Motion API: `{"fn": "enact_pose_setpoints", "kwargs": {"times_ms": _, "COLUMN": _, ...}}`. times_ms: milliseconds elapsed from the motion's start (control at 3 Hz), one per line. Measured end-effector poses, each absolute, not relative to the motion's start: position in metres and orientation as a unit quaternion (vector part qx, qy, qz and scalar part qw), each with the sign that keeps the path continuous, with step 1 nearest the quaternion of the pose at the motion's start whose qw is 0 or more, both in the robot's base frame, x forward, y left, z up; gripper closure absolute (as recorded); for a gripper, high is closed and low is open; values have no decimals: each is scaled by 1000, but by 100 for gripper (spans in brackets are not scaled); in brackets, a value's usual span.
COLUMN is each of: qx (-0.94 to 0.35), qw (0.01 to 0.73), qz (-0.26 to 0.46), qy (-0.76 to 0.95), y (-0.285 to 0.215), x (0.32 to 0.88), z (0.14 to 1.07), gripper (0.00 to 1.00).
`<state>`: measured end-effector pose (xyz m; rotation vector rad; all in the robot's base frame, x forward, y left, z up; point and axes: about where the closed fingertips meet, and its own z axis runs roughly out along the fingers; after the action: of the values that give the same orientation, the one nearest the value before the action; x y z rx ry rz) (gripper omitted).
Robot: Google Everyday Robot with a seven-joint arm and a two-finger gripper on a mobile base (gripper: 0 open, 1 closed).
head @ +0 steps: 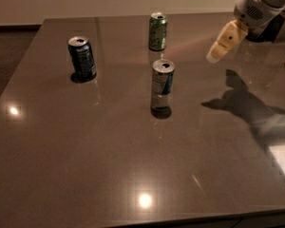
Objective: Move green can near redbull can
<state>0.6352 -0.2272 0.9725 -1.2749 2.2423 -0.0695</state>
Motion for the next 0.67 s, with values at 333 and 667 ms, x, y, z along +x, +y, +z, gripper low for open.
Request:
{"fn": "enact_pose_setpoints", "kwargs": {"times_ms": 333, "qx": -442, "qw": 312, "qz": -5, "qy": 841, "y": -209, "x": 670, "z": 965, "gripper": 0}}
{"fn": "enact_pose_setpoints", "kwargs": {"times_ms": 667, "qx": -411, "qw": 344, "qz": 7, "qy": 844, "y": -187, "x": 700, "z": 958, "gripper": 0}}
